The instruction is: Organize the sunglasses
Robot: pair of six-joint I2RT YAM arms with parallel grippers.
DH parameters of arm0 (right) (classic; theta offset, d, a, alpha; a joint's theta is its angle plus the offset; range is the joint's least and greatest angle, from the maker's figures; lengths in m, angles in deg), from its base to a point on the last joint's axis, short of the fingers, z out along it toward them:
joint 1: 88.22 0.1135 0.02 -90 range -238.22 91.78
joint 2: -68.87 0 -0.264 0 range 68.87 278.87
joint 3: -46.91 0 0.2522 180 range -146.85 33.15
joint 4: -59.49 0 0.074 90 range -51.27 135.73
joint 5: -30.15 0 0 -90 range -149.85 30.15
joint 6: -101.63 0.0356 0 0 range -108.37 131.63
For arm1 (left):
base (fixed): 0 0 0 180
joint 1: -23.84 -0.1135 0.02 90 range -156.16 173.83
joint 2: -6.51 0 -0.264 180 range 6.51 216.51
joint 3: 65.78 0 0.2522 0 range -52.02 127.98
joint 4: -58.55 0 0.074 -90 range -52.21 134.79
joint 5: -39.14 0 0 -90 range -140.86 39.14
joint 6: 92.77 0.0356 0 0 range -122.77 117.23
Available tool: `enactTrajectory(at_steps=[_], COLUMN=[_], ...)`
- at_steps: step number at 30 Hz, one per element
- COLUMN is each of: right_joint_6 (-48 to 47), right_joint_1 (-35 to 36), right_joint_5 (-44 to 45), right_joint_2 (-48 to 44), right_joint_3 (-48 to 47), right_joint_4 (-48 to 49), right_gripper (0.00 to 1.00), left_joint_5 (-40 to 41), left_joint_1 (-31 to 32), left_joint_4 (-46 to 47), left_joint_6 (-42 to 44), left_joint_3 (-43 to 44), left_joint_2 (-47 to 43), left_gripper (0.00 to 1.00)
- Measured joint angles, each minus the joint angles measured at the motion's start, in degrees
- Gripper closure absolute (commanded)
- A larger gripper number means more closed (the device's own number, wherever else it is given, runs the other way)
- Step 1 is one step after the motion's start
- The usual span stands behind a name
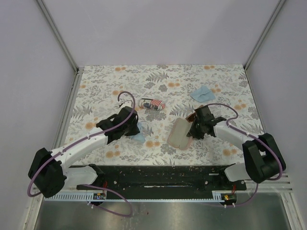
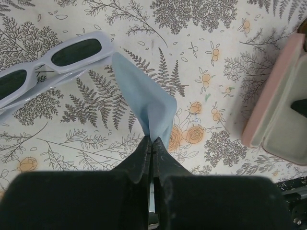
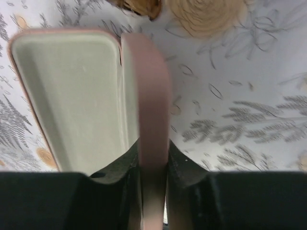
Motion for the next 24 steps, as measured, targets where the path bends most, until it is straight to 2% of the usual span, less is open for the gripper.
enactTrajectory(at_steps=[6, 11, 14, 17, 19, 20, 24], right_joint_6=[-0.6, -2.6, -4.0, -5.0, -5.7, -6.0, -7.2], right_joint_1=[0.0, 0.0, -0.4, -1.4, -2.5, -3.1, -4.5], right_joint_5=[-2.5, -1.4, 0.0, 0.4, 0.4, 0.3, 0.5], right_joint_2=[10.1, 18.8, 23.7, 27.7, 29.8, 30.4, 30.2], right_joint_3=[-7.5, -20.2, -28.5, -34.9, -38.3, -39.3, -39.4], right_joint_4=[2.7, 1.8, 1.3, 0.7, 0.3, 0.2, -1.3], right_gripper=[0.80, 0.78, 0.65, 0.37, 0.22, 0.20, 0.19], left_joint_5=[1.7, 2.1, 1.6, 0.9, 0.5, 0.1, -1.2], left_joint_1=[0.0, 0.1, 0.1, 0.3, 0.5, 0.7, 1.7], left_joint_4=[0.7, 0.9, 1.7, 3.2, 3.8, 4.2, 5.9], left_joint_6=[-1.0, -1.4, -1.9, -2.3, -2.5, -2.5, -3.0], left_joint_3=[-2.5, -3.3, -3.4, -3.4, -3.4, -3.4, -3.4], left_joint_2=[-3.4, -3.3, -2.9, -1.4, 0.0, 0.9, 3.5], left_gripper=[1.00, 1.00, 1.00, 1.00, 1.00, 1.00, 1.00])
